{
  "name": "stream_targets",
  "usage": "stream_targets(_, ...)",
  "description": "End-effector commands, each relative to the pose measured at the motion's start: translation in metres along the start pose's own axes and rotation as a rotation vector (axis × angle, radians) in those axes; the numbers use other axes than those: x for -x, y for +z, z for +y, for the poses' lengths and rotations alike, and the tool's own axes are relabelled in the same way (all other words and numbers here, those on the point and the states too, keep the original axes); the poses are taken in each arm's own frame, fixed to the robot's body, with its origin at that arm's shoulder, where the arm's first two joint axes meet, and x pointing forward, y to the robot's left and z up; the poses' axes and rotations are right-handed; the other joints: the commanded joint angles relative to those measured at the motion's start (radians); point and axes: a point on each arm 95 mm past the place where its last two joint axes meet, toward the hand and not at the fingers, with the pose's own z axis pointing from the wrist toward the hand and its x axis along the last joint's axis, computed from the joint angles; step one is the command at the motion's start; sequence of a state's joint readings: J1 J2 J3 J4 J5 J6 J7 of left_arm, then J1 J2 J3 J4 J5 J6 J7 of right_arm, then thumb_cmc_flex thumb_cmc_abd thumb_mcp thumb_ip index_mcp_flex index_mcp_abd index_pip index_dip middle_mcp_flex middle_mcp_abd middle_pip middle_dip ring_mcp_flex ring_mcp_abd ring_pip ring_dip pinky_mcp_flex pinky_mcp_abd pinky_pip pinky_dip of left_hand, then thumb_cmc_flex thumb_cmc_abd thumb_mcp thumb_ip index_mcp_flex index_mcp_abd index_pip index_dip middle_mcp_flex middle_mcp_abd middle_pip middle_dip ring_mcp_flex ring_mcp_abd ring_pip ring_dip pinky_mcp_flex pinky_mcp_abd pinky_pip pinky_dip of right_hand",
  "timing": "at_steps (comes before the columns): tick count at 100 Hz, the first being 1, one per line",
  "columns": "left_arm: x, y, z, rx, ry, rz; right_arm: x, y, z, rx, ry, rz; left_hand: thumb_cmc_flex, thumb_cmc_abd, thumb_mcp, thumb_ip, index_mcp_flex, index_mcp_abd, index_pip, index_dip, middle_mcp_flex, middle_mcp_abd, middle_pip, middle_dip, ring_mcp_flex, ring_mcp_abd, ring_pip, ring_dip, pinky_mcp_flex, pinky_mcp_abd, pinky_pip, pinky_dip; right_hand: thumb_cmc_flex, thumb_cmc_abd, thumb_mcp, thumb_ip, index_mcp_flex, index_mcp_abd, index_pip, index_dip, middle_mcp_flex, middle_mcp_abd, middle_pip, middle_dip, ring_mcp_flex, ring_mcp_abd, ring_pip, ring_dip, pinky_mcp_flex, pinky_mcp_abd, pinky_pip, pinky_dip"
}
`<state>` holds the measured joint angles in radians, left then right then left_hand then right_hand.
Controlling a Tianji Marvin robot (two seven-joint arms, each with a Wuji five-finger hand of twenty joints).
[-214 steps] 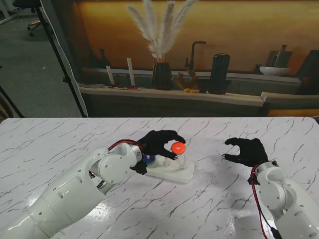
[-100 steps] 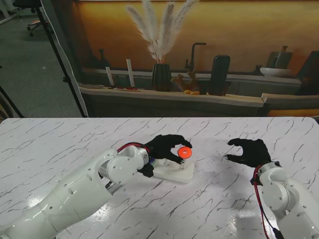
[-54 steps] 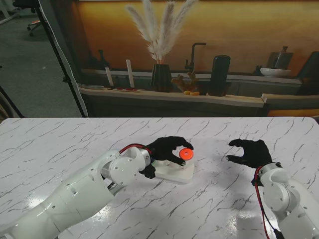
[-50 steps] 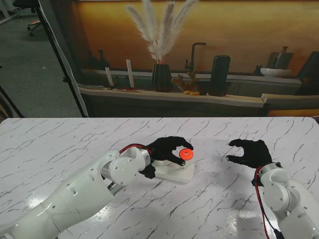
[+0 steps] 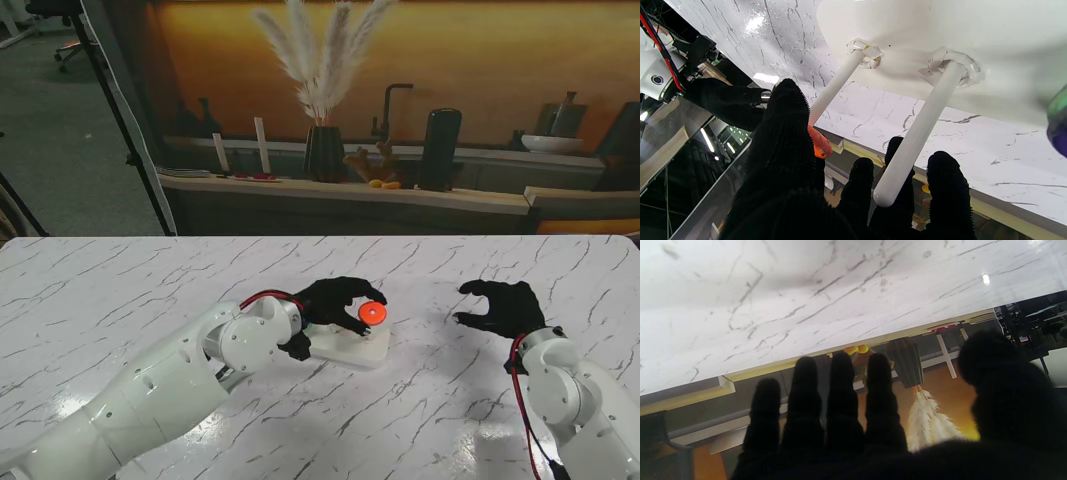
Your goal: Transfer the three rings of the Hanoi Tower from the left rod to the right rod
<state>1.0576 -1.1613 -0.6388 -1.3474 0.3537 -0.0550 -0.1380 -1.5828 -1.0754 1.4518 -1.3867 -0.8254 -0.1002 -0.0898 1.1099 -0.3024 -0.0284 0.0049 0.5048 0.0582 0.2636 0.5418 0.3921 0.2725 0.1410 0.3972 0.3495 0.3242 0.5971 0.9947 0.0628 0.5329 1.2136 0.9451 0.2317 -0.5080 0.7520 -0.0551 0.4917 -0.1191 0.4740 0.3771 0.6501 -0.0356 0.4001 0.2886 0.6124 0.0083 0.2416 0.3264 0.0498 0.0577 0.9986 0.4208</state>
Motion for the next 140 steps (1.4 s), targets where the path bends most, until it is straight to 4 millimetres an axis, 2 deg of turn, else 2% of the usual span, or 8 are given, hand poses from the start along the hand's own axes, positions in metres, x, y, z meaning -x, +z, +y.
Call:
stream_targets(1, -0.001, 0.002, 0.008, 0.014, -0.02, 0.018, -0.002, -0.001, -0.005, -0.008, 0.007, 0.001, 0.084, 0.056, 0.043, -0.001, 0.07, -0.03, 0.115, 0.033, 0.015, -0.018, 0.016, 0.014, 0.01, -0.021, 0.022, 0.005, 0.007, -0.016, 0.056, 0.027, 0.008, 0.004, -0.011, 0.025, 0.004, 0.008, 0.009, 0.008, 0.014, 0.003, 0.009, 0.0, 0.018, -0.002, 0.011, 0.012, -0.004, 0.323, 0.017, 0.014)
stream_targets(19, 0.002, 0.002, 0.013, 0.008, -0.02, 0.008, -0.001, -0.001, -0.004, -0.006, 0.005, 0.0, 0.059, 0.081, 0.038, 0.009, 0.038, 0.012, 0.07, -0.021, -0.004, -0.021, 0.014, 0.004, -0.013, -0.02, -0.05, -0.067, -0.02, -0.014, 0.025, 0.005, 0.009, 0.004, -0.011, 0.025, 0.004, 0.006, 0.009, 0.008, 0.013, 0.003, 0.009, 0.0, 0.018, -0.001, 0.011, 0.011, -0.004, 0.321, 0.017, 0.013)
stream_targets(33, 0.003, 0.002, 0.015, -0.009, -0.008, 0.014, -0.001, -0.001, -0.004, -0.007, 0.002, 0.002, 0.042, 0.006, 0.064, 0.047, -0.082, 0.066, -0.063, -0.13, -0.073, -0.016, -0.025, -0.03, -0.063, -0.022, -0.208, -0.262, -0.078, -0.006, -0.118, -0.124, 0.007, -0.011, -0.01, 0.025, 0.005, 0.006, 0.01, 0.008, 0.014, 0.001, 0.009, 0.0, 0.018, -0.002, 0.011, 0.011, -0.003, 0.322, 0.017, 0.013)
stream_targets(46, 0.004, -0.001, 0.015, 0.001, 0.013, 0.021, -0.002, 0.0, -0.004, -0.007, 0.004, 0.005, -0.005, -0.075, 0.136, 0.049, -0.139, 0.096, -0.14, -0.149, -0.127, -0.014, -0.063, -0.049, -0.116, -0.031, -0.351, -0.42, -0.131, -0.004, -0.324, -0.247, 0.006, -0.01, -0.007, 0.025, 0.005, 0.006, 0.01, 0.008, 0.013, 0.001, 0.009, 0.0, 0.019, -0.001, 0.011, 0.011, -0.003, 0.323, 0.017, 0.013)
stream_targets(56, 0.005, -0.004, 0.015, 0.02, 0.03, 0.023, -0.003, 0.001, -0.004, -0.005, 0.004, 0.008, -0.039, -0.121, 0.214, 0.043, -0.161, 0.112, -0.169, -0.161, -0.166, -0.008, -0.087, -0.061, -0.145, -0.032, -0.408, -0.475, -0.147, -0.008, -0.433, -0.284, 0.005, -0.009, -0.006, 0.024, 0.006, 0.006, 0.01, 0.008, 0.014, 0.001, 0.01, 0.0, 0.02, -0.003, 0.011, 0.011, -0.003, 0.322, 0.017, 0.013)
stream_targets(72, 0.006, -0.007, 0.013, 0.054, 0.033, 0.031, -0.003, 0.001, -0.005, -0.005, 0.005, 0.009, -0.075, -0.141, 0.258, 0.027, -0.234, 0.15, -0.223, -0.199, -0.264, -0.001, -0.118, -0.074, -0.209, -0.039, -0.46, -0.512, -0.182, -0.02, -0.562, -0.317, 0.007, -0.011, -0.005, 0.024, 0.007, 0.004, 0.011, 0.009, 0.014, 0.002, 0.01, 0.0, 0.021, -0.002, 0.011, 0.011, -0.003, 0.323, 0.017, 0.013)
stream_targets(112, 0.004, -0.018, 0.001, 0.037, 0.039, 0.076, -0.005, 0.003, -0.004, 0.002, 0.008, 0.013, -0.112, -0.109, 0.237, 0.004, -0.2, 0.14, -0.206, -0.213, -0.252, -0.012, -0.114, -0.082, -0.211, -0.042, -0.484, -0.548, -0.169, -0.033, -0.666, -0.336, 0.009, -0.008, -0.008, 0.023, 0.006, 0.004, 0.011, 0.008, 0.013, 0.002, 0.01, 0.0, 0.019, -0.002, 0.012, 0.012, -0.002, 0.322, 0.018, 0.013)
stream_targets(140, 0.01, -0.049, -0.027, -0.085, 0.106, 0.041, -0.007, 0.005, -0.004, 0.004, 0.01, 0.018, -0.11, -0.09, 0.199, 0.001, -0.189, 0.139, -0.195, -0.206, -0.232, -0.01, -0.112, -0.08, -0.197, -0.04, -0.478, -0.548, -0.151, -0.019, -0.67, -0.333, 0.01, -0.004, -0.008, 0.024, 0.007, 0.006, 0.012, 0.008, 0.015, 0.002, 0.011, 0.0, 0.019, -0.003, 0.012, 0.012, -0.002, 0.322, 0.018, 0.013)
